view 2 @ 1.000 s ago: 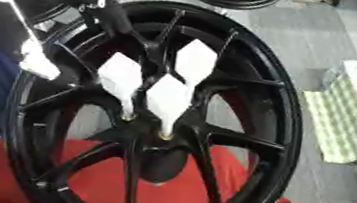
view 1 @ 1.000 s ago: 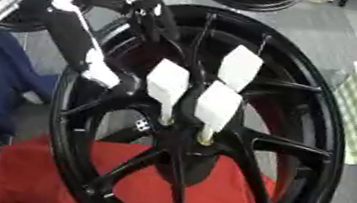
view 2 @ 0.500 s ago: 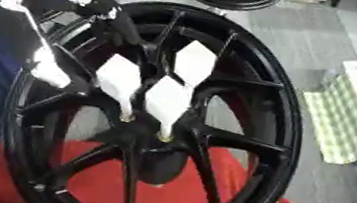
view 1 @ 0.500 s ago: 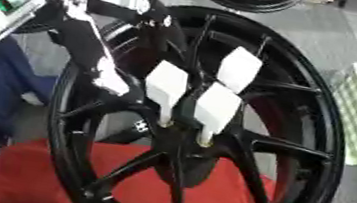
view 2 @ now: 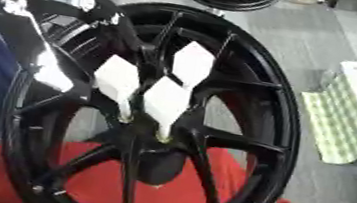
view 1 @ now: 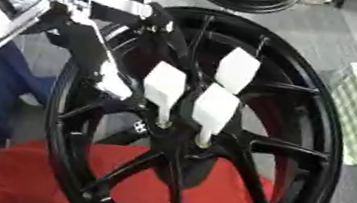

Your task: Pull the pin out of the wheel hub.

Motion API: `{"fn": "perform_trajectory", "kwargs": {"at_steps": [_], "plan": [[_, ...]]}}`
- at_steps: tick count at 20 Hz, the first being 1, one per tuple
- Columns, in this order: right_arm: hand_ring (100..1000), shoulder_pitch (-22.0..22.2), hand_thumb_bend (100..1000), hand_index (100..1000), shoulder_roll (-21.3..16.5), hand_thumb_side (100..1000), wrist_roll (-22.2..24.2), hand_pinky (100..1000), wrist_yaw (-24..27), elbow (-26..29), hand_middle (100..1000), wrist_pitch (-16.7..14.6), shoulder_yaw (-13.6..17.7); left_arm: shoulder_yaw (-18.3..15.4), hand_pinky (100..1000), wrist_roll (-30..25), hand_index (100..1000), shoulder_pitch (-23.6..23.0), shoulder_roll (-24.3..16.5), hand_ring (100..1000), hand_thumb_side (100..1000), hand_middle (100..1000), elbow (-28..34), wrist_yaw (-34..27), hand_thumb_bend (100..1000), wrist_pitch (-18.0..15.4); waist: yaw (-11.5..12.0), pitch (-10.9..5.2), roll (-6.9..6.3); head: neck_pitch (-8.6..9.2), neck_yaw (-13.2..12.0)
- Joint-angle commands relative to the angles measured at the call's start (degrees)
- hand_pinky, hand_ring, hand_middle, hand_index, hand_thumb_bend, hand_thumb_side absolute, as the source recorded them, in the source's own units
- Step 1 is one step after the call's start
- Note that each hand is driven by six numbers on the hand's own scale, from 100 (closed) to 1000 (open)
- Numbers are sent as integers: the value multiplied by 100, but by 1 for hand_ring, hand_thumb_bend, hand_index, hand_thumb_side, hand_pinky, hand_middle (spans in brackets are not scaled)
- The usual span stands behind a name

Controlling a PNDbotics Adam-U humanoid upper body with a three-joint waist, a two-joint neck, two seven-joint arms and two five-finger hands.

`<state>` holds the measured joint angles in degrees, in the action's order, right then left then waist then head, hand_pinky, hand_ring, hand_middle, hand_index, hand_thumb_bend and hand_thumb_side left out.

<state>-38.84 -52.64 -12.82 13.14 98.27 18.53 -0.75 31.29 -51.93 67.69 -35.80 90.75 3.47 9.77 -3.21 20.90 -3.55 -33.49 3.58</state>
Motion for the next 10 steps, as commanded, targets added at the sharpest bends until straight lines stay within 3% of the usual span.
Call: {"fn": "perform_trajectory", "kwargs": {"at_steps": [1, 10], "plan": [[652, -89, 100, 700, -118, 680, -74, 739, 53, 33, 603, -22, 75, 9, 799, -3, 878, 113, -71, 838, 193, 848, 23, 36, 482, 10, -12, -117, 28, 122, 65], [654, -248, 100, 700, -236, 665, -482, 739, 262, 93, 604, -134, 317, 57, 804, -3, 860, 114, -92, 841, 189, 850, 42, 192, 475, -63, -11, -153, 36, 51, 64]]}}
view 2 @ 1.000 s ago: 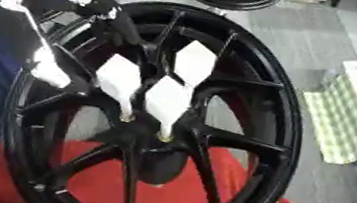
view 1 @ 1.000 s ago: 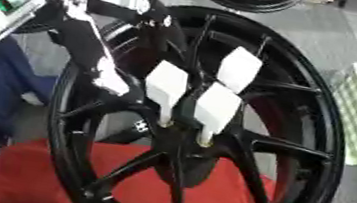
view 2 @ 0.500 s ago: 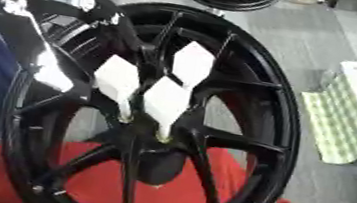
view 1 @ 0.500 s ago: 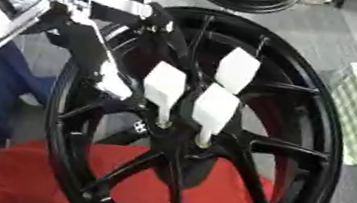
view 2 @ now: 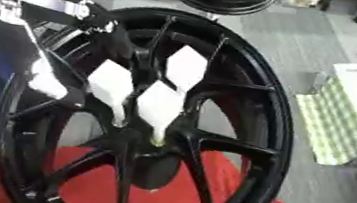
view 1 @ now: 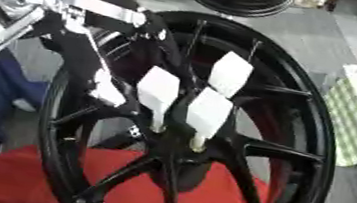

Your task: Pull the pin out of the wheel hub.

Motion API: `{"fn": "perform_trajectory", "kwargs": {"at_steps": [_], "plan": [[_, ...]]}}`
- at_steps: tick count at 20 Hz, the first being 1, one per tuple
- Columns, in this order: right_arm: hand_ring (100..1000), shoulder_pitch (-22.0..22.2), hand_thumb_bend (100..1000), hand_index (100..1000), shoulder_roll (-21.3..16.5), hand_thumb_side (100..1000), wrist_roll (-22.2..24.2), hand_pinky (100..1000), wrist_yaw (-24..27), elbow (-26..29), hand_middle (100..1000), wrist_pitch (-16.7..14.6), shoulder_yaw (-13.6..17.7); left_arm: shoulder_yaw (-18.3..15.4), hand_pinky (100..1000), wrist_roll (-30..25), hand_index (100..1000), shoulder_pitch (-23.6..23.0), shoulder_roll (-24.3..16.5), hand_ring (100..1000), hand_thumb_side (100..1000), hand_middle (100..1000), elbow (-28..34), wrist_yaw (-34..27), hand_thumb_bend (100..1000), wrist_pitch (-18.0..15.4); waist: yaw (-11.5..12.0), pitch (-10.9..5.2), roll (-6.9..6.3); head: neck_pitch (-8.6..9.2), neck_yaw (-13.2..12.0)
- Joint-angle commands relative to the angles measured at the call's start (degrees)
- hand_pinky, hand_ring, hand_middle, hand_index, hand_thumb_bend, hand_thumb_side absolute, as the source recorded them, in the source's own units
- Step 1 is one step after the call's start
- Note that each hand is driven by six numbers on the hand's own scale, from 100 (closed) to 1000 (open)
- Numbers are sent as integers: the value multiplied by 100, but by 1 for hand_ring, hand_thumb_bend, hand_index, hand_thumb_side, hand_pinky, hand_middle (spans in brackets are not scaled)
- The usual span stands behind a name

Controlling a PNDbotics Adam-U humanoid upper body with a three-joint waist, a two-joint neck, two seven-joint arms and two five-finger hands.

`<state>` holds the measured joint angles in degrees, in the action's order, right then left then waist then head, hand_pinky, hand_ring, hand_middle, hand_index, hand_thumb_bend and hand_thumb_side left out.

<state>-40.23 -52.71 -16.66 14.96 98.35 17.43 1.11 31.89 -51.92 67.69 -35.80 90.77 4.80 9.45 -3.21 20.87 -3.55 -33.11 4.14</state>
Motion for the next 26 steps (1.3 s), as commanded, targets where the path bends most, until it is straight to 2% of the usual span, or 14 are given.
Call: {"fn": "perform_trajectory", "kwargs": {"at_steps": [1, 6, 15, 26], "plan": [[654, -117, 100, 700, -236, 668, -118, 740, 96, 86, 604, -30, 138, 6, 804, -5, 861, 115, -92, 841, 188, 850, 41, 77, 475, -42, -9, -153, 36, 6, 10], [654, -126, 100, 700, -217, 679, -201, 739, 138, 52, 604, 3, 140, 71, 802, -5, 853, 122, -83, 839, 154, 841, 46, 121, 451, -116, -6, -161, 37, -8, 2], [652, -129, 100, 700, -183, 691, -309, 738, 255, 0, 602, 16, 122, 69, 772, -5, 762, 178, -15, 769, 145, 713, 20, 589, 444, -150, 7, -174, 16, -8, -10], [650, -135, 100, 699, -152, 695, -335, 737, 305, -34, 598, 16, 113, 112, 766, -5, 783, 223, 104, 772, 145, 724, -48, 665, 459, -182, -8, -198, -20, 15, -48]]}}
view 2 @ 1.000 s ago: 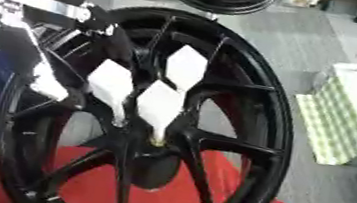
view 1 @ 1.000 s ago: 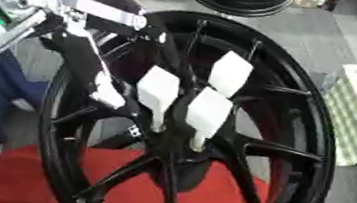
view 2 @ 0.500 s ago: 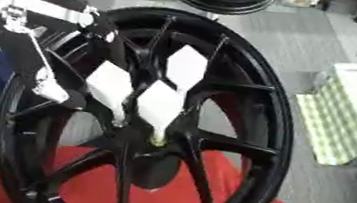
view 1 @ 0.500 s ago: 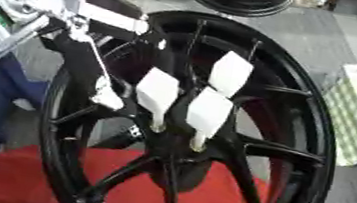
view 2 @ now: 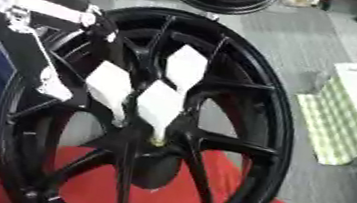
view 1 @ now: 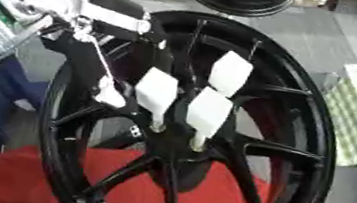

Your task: Pull the pin out of the wheel hub.

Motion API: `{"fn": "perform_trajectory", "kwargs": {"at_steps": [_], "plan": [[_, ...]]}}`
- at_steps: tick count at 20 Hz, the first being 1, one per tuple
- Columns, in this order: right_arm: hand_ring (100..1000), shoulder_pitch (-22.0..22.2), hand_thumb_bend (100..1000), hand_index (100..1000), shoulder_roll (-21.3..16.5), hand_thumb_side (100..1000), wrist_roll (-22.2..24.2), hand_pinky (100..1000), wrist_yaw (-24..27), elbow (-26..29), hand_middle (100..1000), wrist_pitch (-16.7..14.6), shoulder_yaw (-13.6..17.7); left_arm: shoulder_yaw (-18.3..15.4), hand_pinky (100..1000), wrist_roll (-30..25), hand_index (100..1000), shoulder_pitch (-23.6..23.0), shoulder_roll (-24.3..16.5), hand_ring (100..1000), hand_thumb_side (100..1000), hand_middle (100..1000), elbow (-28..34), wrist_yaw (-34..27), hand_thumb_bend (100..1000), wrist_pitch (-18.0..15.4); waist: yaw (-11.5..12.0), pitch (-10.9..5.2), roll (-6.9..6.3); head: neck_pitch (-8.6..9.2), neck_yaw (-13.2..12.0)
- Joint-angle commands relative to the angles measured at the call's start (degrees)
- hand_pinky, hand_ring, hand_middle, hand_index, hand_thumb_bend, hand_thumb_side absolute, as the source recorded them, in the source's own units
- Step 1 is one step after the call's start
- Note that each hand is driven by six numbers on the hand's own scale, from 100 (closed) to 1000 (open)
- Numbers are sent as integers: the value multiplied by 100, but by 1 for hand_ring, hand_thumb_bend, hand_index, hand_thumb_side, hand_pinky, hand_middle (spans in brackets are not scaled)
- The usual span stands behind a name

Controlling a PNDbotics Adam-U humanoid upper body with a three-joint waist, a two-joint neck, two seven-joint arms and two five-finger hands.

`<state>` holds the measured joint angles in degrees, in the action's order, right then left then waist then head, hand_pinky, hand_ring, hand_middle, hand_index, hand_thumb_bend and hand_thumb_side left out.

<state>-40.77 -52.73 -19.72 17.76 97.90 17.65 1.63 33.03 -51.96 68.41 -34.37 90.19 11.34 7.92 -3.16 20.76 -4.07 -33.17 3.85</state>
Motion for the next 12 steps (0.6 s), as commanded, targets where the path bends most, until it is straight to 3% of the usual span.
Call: {"fn": "perform_trajectory", "kwargs": {"at_steps": [1, 4, 6, 12], "plan": [[649, -82, 100, 698, -148, 695, -31, 737, 28, 7, 597, -5, 60, 4, 766, -1, 788, 155, -28, 774, 146, 731, 2, -6, 463, -34, -16, -187, 30, 24, -19], [649, -76, 100, 699, -139, 697, -28, 737, 31, 1, 597, 6, 56, 14, 762, -1, 771, 171, -3, 763, 138, 707, -8, -40, 452, -40, -24, -184, 30, 28, -21], [650, -74, 100, 699, -129, 697, -45, 737, 40, -5, 598, 12, 68, 11, 745, -1, 721, 178, 8, 726, 119, 645, -11, -16, 423, -34, -29, -179, 32, 33, -23], [651, -47, 100, 700, -110, 707, -111, 737, 101, -31, 598, 19, 74, -11, 684, -1, 570, 183, 26, 586, 100, 490, -10, 6, 268, 27, -31, -170, 44, 31, -20]]}}
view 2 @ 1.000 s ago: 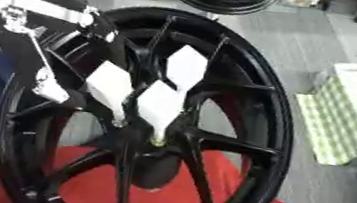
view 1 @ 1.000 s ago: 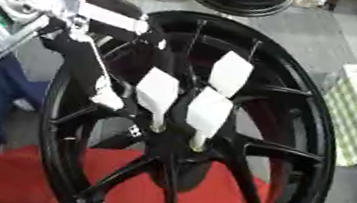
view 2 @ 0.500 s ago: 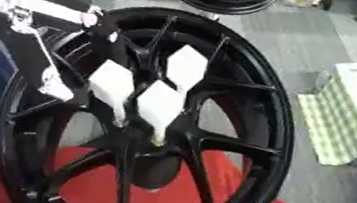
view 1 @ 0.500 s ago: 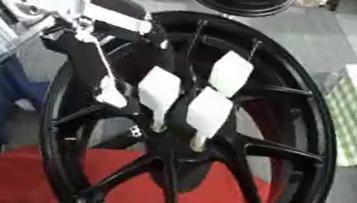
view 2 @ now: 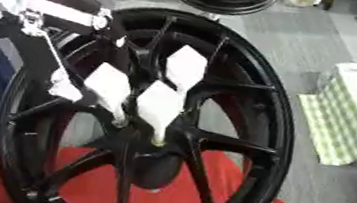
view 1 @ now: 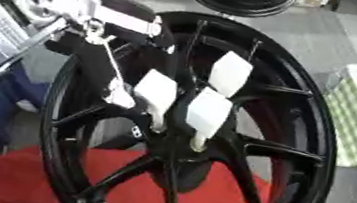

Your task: Pull the pin out of the wheel hub.

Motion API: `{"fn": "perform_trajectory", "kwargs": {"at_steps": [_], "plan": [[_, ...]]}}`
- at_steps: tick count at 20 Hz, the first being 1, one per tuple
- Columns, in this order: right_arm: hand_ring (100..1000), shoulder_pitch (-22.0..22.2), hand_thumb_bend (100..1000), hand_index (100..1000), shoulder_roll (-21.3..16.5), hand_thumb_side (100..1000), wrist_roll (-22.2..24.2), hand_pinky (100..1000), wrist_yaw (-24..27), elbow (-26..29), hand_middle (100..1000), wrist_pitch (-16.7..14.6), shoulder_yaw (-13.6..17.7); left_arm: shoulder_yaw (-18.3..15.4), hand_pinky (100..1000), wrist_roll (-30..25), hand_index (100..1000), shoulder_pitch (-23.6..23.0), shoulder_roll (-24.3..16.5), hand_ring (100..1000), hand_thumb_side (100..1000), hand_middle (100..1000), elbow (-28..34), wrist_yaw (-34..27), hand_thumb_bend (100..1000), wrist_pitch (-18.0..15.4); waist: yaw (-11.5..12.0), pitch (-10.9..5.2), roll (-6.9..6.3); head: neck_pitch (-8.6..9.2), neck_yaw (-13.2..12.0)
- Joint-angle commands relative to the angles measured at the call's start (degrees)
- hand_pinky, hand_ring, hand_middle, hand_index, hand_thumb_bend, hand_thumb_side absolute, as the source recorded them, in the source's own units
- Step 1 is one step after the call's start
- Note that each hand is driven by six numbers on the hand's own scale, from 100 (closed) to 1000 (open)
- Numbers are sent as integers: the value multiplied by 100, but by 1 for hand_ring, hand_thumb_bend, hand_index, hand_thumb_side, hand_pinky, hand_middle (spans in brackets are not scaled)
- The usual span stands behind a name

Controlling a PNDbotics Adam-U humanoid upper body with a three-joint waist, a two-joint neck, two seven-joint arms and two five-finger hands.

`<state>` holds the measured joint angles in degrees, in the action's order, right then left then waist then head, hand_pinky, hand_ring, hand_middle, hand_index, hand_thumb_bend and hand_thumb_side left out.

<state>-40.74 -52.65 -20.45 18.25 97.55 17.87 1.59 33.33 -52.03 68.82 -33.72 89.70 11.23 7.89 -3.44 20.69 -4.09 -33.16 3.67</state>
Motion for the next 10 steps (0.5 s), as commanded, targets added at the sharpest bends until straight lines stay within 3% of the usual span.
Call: {"fn": "perform_trajectory", "kwargs": {"at_steps": [1, 10], "plan": [[650, -50, 100, 700, -114, 704, -45, 737, 61, -4, 598, -1, 76, -47, 680, 6, 545, 142, -38, 571, 101, 470, 48, 11, 255, 42, -3, -164, 48, 30, 1], [650, -21, 100, 700, -114, 705, -73, 737, 71, -22, 597, -1, 82, -397, 660, 301, 431, 218, -276, 518, 100, 382, 360, -189, 214, 145, 19, -206, 88, -39, 24]]}}
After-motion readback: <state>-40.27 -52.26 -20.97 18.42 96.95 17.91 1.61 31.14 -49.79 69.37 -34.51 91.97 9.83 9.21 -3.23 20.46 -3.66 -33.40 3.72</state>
